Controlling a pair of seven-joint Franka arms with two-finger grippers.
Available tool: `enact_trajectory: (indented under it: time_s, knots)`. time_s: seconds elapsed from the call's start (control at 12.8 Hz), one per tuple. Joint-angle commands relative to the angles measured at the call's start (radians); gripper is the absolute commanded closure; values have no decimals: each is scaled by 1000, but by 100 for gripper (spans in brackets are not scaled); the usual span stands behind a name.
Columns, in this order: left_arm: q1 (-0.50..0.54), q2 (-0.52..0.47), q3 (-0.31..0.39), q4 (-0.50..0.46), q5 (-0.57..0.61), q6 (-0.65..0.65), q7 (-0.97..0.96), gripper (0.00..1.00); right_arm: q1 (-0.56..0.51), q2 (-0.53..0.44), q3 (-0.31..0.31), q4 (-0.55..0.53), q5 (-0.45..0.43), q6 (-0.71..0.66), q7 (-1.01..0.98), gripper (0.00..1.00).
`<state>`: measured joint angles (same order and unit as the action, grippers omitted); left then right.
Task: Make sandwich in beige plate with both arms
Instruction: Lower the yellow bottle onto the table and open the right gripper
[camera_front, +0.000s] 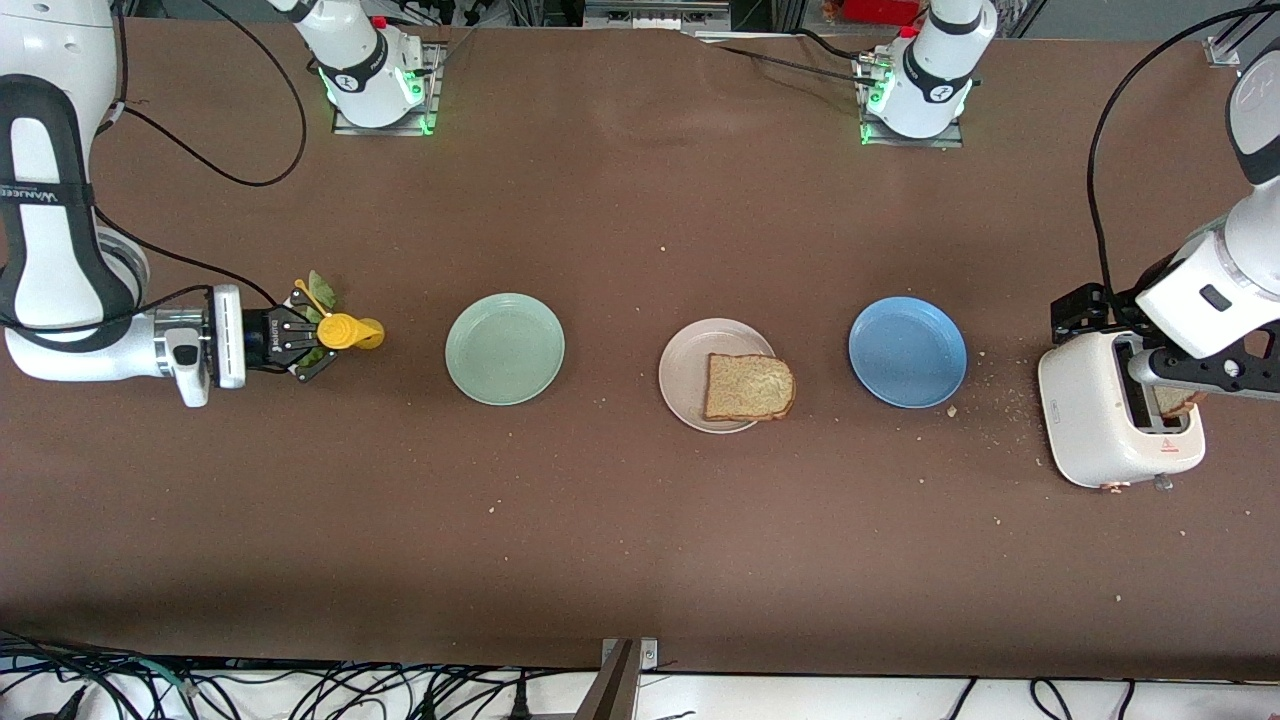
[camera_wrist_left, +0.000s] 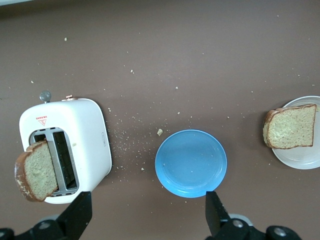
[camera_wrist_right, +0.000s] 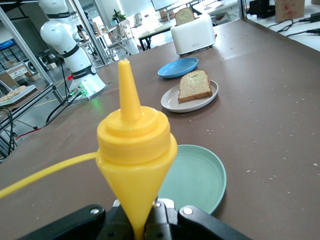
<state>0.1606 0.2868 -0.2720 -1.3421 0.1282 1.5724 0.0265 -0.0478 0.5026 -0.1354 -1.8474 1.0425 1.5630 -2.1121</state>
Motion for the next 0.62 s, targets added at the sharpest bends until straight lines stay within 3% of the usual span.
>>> enact_trajectory:
  time_s: [0.0,0.55]
  knots:
    - [7,-11,-4,-3,-24,-6,-7,0,-9,-42,-13,-120,42,12,-178,100]
    - [5,-11,-4,-2,-24,-6,-7,0,-34,111,-13,-164,116,48,-485,100]
